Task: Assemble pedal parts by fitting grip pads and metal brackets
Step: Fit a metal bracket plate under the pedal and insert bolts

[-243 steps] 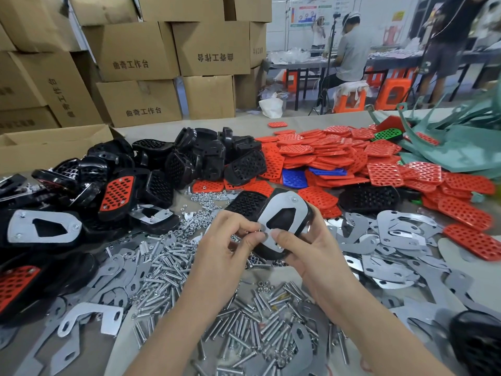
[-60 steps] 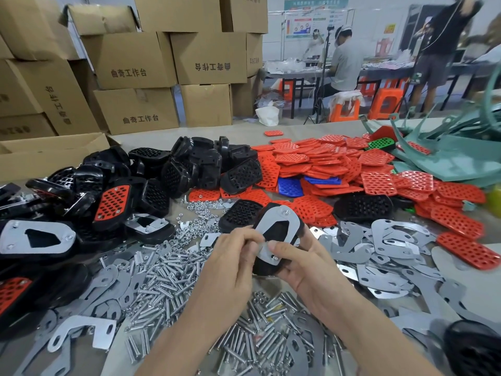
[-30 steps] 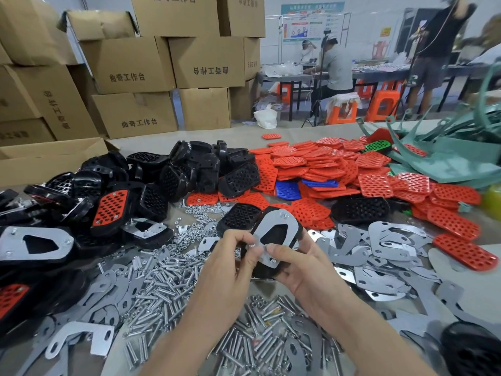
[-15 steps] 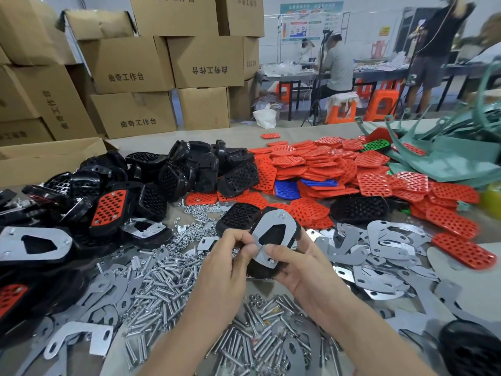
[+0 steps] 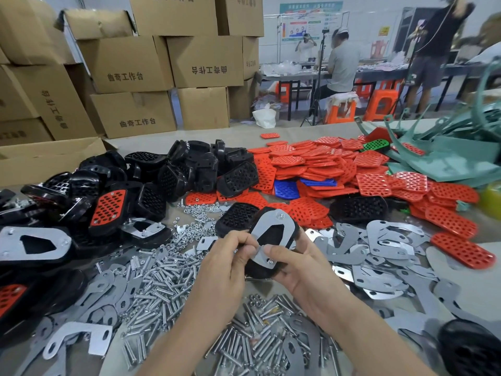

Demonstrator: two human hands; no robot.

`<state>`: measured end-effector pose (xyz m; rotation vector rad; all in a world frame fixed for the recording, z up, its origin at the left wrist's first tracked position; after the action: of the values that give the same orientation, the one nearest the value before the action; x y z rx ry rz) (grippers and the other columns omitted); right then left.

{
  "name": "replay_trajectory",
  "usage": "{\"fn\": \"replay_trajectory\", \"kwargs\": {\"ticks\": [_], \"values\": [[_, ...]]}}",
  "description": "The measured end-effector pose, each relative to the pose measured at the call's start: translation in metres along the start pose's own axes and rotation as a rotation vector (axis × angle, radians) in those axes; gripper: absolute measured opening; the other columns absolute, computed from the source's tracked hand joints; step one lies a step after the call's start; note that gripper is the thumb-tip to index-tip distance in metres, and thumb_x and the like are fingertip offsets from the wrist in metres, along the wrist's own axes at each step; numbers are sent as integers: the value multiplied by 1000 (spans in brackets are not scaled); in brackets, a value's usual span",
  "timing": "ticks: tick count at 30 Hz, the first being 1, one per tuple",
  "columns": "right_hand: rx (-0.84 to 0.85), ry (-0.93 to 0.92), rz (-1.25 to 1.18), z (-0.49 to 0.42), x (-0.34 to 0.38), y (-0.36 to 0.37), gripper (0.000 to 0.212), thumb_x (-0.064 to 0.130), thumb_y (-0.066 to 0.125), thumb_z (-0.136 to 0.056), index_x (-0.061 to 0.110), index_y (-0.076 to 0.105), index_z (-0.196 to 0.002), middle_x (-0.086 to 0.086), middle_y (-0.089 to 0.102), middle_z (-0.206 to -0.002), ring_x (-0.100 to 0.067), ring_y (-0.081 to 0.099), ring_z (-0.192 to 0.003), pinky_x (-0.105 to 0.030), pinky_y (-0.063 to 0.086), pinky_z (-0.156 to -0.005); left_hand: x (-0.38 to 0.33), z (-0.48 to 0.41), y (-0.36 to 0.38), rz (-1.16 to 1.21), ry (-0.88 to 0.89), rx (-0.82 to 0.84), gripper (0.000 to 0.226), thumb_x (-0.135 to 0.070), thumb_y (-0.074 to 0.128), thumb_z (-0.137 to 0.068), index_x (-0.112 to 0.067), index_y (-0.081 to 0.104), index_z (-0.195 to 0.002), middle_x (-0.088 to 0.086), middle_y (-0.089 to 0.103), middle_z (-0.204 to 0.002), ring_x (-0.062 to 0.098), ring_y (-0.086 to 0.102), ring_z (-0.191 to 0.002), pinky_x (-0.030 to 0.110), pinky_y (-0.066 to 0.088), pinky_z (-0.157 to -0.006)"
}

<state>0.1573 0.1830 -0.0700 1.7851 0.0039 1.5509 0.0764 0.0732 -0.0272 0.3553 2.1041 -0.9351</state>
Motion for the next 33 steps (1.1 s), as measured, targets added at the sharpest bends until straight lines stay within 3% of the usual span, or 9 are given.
{"fn": "replay_trajectory", "kwargs": {"ticks": [6, 8, 11, 14, 18, 21, 25, 28, 33], "values": [[13, 8, -30, 2, 1, 2, 49, -4, 71, -88, 15, 63, -132, -21, 73, -121, -35, 74, -107, -40, 62, -81, 1, 2, -1, 42, -41, -12, 13, -60, 47, -95, -52, 47, -105, -25, 63, -106, 1, 66, -91, 25, 56, -74], [4, 17, -9, 2, 0, 0, 48, -5, 69, -90, 14, 61, -133, -22, 73, -123, -36, 73, -107, -42, 62, -84, 3, 1, 0, 56, -66, -14, 10, -59, 50, -93, -51, 47, -99, -23, 64, -102, 2, 66, -88, 28, 57, -72], [-9, 12, 4, 1, 0, -1, 53, -2, 74, -85, 14, 61, -134, -22, 73, -122, -35, 74, -105, -43, 62, -86, 1, -1, -2, 48, -38, -26, 10, -53, 48, -94, -45, 53, -97, -20, 67, -97, 1, 64, -89, 16, 47, -71], [-13, 11, 0, 1, 0, -1, 58, 4, 77, -78, 15, 62, -133, -20, 74, -120, -33, 74, -106, -40, 61, -84, -2, 1, -1, 5, 2, -11, 17, -47, 43, -98, -40, 58, -98, -18, 66, -97, 5, 63, -96, 17, 45, -76], [-2, 11, -21, 0, 0, 0, 53, 4, 76, -80, 18, 65, -130, -19, 74, -120, -33, 74, -105, -39, 61, -82, -1, 2, -2, 28, -28, -16, 10, -56, 43, -98, -53, 49, -106, -27, 63, -105, 1, 65, -90, 22, 53, -74], [-2, 8, -9, 0, 0, 0, 52, 3, 75, -83, 17, 63, -132, -20, 73, -122, -35, 74, -108, -41, 61, -83, 2, 0, -1, 47, -64, -25, 9, -60, 46, -93, -54, 46, -100, -31, 63, -107, -1, 66, -90, 23, 55, -73], [-12, 2, 12, 0, -1, -2, 55, 4, 76, -80, 16, 62, -132, -20, 73, -122, -34, 74, -108, -40, 61, -84, 1, -2, -2, 26, -27, -39, 12, -48, 47, -96, -41, 57, -97, -25, 66, -99, -1, 63, -91, 12, 45, -73], [-1, 2, 14, 0, 0, -1, 55, 3, 75, -81, 16, 62, -133, -20, 73, -122, -33, 74, -107, -40, 61, -83, 0, -1, -2, -6, 3, -26, 14, -30, 51, -102, -40, 60, -99, -22, 67, -99, 3, 65, -98, 14, 46, -78], [-2, -4, 13, 0, 1, -1, 55, 5, 74, -81, 17, 62, -133, -19, 74, -122, -33, 74, -107, -41, 62, -84, -2, -1, -4, 59, -45, -36, 12, -56, 51, -95, -50, 49, -105, -36, 63, -110, -8, 66, -94, 9, 49, -74]]}}
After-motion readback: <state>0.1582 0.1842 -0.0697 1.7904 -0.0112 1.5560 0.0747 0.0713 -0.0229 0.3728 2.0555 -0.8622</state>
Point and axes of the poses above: each hand's wrist, its own z-axis away from the middle knuckle, its own y-axis out of the palm, x = y × z, the point moved 9 cm from there along -z, towards the middle knuckle
